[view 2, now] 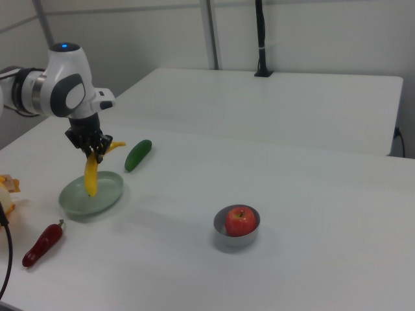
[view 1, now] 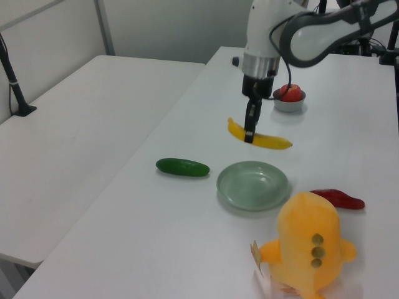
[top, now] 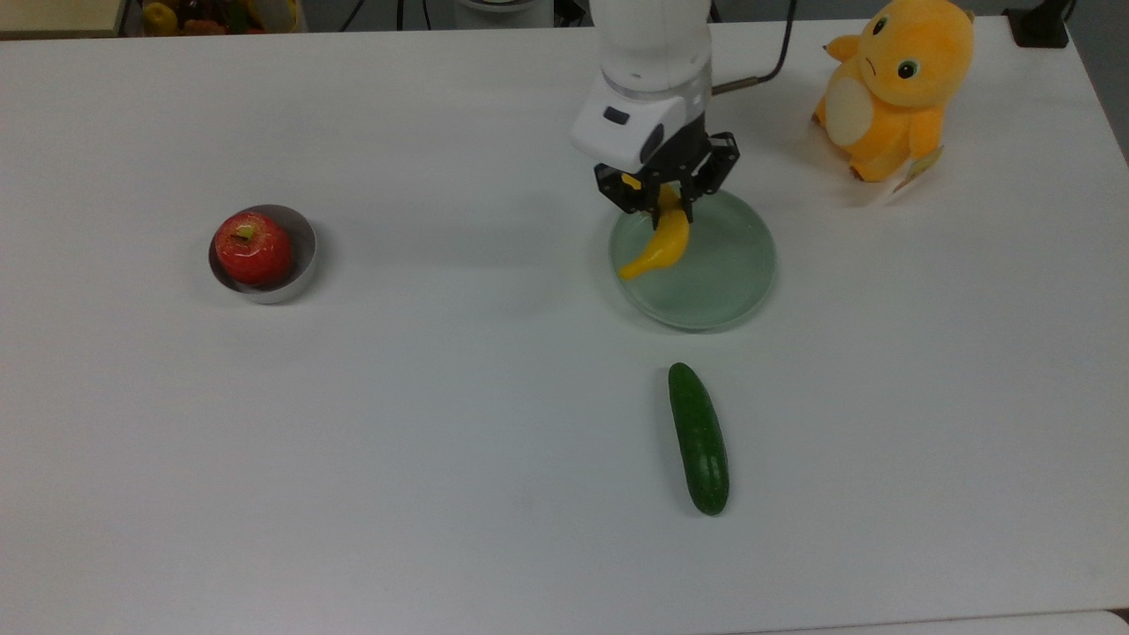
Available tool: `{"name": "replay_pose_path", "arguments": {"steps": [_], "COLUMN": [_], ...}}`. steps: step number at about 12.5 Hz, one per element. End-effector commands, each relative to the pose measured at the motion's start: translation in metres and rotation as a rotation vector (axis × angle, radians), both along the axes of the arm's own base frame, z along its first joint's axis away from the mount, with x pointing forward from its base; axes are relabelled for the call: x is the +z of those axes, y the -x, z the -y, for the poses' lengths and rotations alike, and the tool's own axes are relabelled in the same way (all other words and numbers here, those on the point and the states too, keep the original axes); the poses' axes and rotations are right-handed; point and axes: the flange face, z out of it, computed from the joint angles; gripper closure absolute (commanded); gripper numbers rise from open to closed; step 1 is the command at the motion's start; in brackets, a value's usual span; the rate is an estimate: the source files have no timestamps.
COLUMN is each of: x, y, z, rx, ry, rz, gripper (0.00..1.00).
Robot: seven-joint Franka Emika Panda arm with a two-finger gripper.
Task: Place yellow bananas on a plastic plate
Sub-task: 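Lower the banana onto the plate and open the gripper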
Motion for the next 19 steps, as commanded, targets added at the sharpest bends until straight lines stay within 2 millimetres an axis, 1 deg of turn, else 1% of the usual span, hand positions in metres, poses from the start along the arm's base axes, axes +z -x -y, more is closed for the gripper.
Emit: {"name": "replay_pose_path", "arguments": {"steps": [1, 2, 3, 4, 5, 6, 7, 8, 9, 10, 11, 12, 13, 14, 15, 16, 17, 18, 19], "x": [-0.030, -0.037, -0.049, -0.058, -0.063, -0.073, -0.076, -0.080, -0.081, -0.080, -0.081, -0.081, -0.082, -0.080, -0.071, -0.051, -0.024, 0.006, 0.039], "y": [-0.008, -0.009, -0.009, -0.009, -0.009, -0.005, -0.005, -0.004, -0.004, -0.004, -0.003, -0.003, -0.002, -0.001, -0.002, 0.002, 0.008, 0.014, 0.022], "z": [-0.033, -0.038, -0.042, -0.044, -0.048, -0.058, -0.061, -0.061, -0.061, -0.062, -0.061, -0.061, -0.060, -0.059, -0.055, -0.052, -0.044, -0.030, -0.012], "rx": [0.003, 0.006, 0.007, 0.009, 0.016, 0.033, 0.038, 0.036, 0.038, 0.040, 0.041, 0.041, 0.041, 0.044, 0.037, 0.038, 0.035, 0.023, 0.010], "ry": [-0.021, -0.023, -0.019, -0.014, -0.015, -0.018, -0.022, -0.021, -0.020, -0.020, -0.017, -0.017, -0.015, -0.014, -0.015, -0.014, -0.009, -0.005, 0.004], "rz": [0.023, 0.029, 0.021, 0.010, 0.012, 0.009, 0.016, 0.013, 0.011, 0.009, 0.002, 0.002, -0.002, -0.001, 0.002, 0.002, -0.007, -0.015, -0.026], "gripper": [0.90, 0.90, 0.89, 0.89, 0.87, 0.87, 0.85, 0.77, 0.57, 0.46, 0.28, 0.19, 0.00, 0.00, 0.00, 0.00, 0.00, 0.00, 0.00]}}
